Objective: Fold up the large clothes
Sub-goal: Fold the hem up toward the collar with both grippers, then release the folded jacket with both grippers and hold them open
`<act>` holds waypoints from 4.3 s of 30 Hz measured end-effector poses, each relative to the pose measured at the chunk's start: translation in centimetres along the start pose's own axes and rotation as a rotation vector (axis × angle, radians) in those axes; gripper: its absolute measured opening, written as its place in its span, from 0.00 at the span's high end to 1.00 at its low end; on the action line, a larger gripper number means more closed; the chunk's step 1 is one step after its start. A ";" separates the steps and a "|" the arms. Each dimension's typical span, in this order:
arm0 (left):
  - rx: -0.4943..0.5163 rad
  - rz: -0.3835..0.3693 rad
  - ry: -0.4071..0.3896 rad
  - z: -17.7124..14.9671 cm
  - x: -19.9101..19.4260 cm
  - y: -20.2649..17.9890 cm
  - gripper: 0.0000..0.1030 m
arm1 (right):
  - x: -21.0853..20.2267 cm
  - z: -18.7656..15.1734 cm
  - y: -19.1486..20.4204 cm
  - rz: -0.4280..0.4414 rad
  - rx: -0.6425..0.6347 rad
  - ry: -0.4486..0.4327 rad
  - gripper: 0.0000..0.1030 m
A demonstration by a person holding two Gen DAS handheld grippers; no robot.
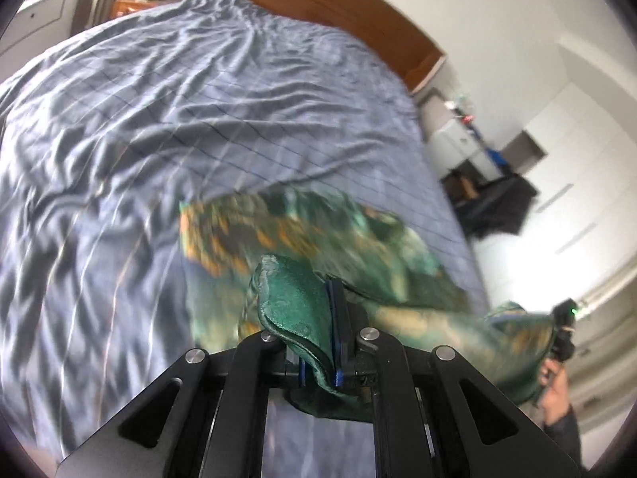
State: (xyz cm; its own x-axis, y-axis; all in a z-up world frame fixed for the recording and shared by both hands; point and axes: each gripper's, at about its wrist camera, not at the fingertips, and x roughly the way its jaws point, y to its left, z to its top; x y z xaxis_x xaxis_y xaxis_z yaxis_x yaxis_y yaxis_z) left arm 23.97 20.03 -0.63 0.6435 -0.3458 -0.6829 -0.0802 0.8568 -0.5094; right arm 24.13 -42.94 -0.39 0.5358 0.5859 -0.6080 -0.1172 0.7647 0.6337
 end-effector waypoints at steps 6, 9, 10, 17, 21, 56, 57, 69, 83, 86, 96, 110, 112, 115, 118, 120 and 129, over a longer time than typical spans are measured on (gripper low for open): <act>0.017 0.117 0.104 2.6 8.9 0.9 0.82 | 7.8 1.8 -5.1 -0.064 0.166 0.029 0.86; 0.004 0.074 0.135 2.8 9.5 1.7 0.51 | 9.7 1.8 -6.8 -0.033 0.259 0.040 0.79; -0.001 0.064 0.123 2.9 8.9 1.8 0.28 | 9.8 1.6 -7.2 -0.007 0.287 0.042 0.70; 0.116 -0.011 0.089 3.1 5.4 3.2 0.07 | 6.4 3.5 -7.8 0.153 0.327 -0.053 0.17; 0.239 0.059 0.207 1.1 9.4 2.4 0.07 | 6.4 3.9 -4.8 -0.064 0.030 0.038 0.15; 0.333 0.473 -0.101 -0.6 20.8 2.7 0.83 | 20.5 3.5 -5.8 -0.568 -0.292 -0.062 0.87; 0.334 0.473 -0.105 -0.6 20.8 2.5 0.83 | 20.4 3.3 -6.0 -0.560 -0.287 -0.073 0.87; 0.299 0.422 -0.120 -0.2 21.0 3.1 0.83 | 20.7 3.0 -6.2 -0.542 -0.275 -0.087 0.84; 0.300 0.421 -0.122 -0.2 21.1 3.1 0.83 | 20.6 3.1 -6.5 -0.517 -0.257 -0.092 0.83; 0.302 0.438 -0.135 -0.3 20.6 2.8 0.75 | 20.6 3.1 -6.5 -0.517 -0.257 -0.093 0.83; 0.323 0.465 -0.207 -0.9 13.7 0.0 0.10 | 16.4 4.2 -5.9 -0.521 -0.202 -0.157 0.44; 0.260 0.395 -0.158 -15.2 6.3 0.7 0.02 | 4.9 -3.8 1.3 -0.570 -0.314 -0.290 0.22; 0.268 0.425 -0.124 -16.5 7.1 1.0 0.02 | 4.0 -5.6 2.1 -0.573 -0.326 -0.284 0.22; 0.266 0.445 -0.096 -17.8 7.7 1.4 0.02 | 2.9 -8.4 3.3 -0.577 -0.338 -0.289 0.22; 0.268 0.462 -0.059 -18.5 8.6 1.6 0.02 | 2.5 -10.9 4.6 -0.582 -0.355 -0.281 0.22; 0.283 0.475 -0.065 -18.7 8.7 1.4 0.01 | 2.3 -12.4 5.2 -0.581 -0.367 -0.278 0.22; 0.243 0.473 -0.049 -19.3 9.0 2.1 0.00 | 2.2 -15.9 7.4 -0.543 -0.377 -0.256 0.22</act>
State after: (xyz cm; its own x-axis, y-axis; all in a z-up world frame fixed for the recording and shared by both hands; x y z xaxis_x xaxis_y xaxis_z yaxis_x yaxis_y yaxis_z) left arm 14.93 11.32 -17.98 0.6150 0.1133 -0.7804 -0.1955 0.9806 -0.0118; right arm 11.13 -31.75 -4.69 0.7746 0.0495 -0.6305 -0.0344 0.9988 0.0361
